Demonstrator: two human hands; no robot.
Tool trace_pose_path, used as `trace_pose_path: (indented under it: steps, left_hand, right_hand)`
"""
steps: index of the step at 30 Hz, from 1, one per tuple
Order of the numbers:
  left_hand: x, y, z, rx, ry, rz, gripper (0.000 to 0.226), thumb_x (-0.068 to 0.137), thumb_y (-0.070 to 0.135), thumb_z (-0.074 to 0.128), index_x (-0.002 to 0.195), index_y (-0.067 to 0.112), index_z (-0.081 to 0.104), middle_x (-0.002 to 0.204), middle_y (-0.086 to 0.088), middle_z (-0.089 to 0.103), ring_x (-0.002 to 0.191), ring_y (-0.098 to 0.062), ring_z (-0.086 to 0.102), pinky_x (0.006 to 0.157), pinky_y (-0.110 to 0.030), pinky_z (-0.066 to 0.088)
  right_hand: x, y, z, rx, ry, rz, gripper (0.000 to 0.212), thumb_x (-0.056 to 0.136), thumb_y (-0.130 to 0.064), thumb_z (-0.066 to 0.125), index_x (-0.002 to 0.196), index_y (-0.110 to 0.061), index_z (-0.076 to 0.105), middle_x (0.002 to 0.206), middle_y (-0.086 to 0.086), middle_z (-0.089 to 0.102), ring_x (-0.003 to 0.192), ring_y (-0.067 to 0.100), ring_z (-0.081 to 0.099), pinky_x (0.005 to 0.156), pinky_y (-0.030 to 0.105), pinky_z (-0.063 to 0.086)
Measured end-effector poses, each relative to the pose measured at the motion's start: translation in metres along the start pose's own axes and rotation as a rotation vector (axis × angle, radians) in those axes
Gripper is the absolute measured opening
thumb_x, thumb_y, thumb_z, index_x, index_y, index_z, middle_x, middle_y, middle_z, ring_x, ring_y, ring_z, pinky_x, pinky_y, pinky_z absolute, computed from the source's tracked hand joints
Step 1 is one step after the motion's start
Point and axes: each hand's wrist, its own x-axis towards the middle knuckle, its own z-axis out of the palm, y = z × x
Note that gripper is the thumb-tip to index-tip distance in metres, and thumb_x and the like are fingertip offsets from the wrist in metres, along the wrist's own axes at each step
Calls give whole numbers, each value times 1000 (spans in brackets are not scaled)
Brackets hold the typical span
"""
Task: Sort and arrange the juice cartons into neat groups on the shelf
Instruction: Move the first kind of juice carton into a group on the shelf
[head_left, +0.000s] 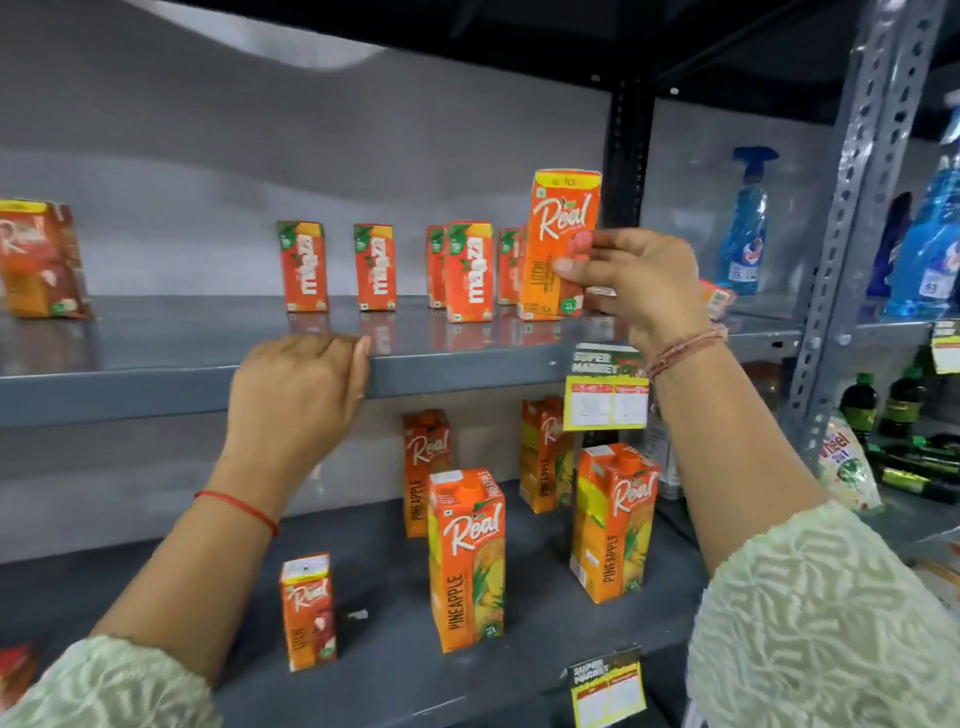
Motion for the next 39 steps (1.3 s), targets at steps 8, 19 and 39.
trace_pose_path:
  steps: [8,19,39]
  left_hand:
    - [-59,-143,-59,196,-59,-179,48,91,22,38,53,2,59,49,-18,59,39,-35,55,40,-29,38]
    - [-116,-264,-89,343,29,-266,38,89,18,42,68,1,69,64,-14,68,54,-32,62,52,-32,41]
    - [-115,-262,-79,295,199,-249,56,98,24,28,68,1,70,67,-11,71,56,-28,65,60,-29,33]
  right_hand:
    - [-1,-12,182,114,-373,104,27,70,6,73,73,-13,55,58,-1,66,42,6,63,45,17,55]
    - [-11,-11,400,-26,-601,211,33,66,7,77,64,-11,49,72,7,62,65,23,63,64,38,57]
    - [-18,12,479,-282,-595,141,59,65,-20,82,115,-3,56,114,14,68,101,32,66,89,45,55]
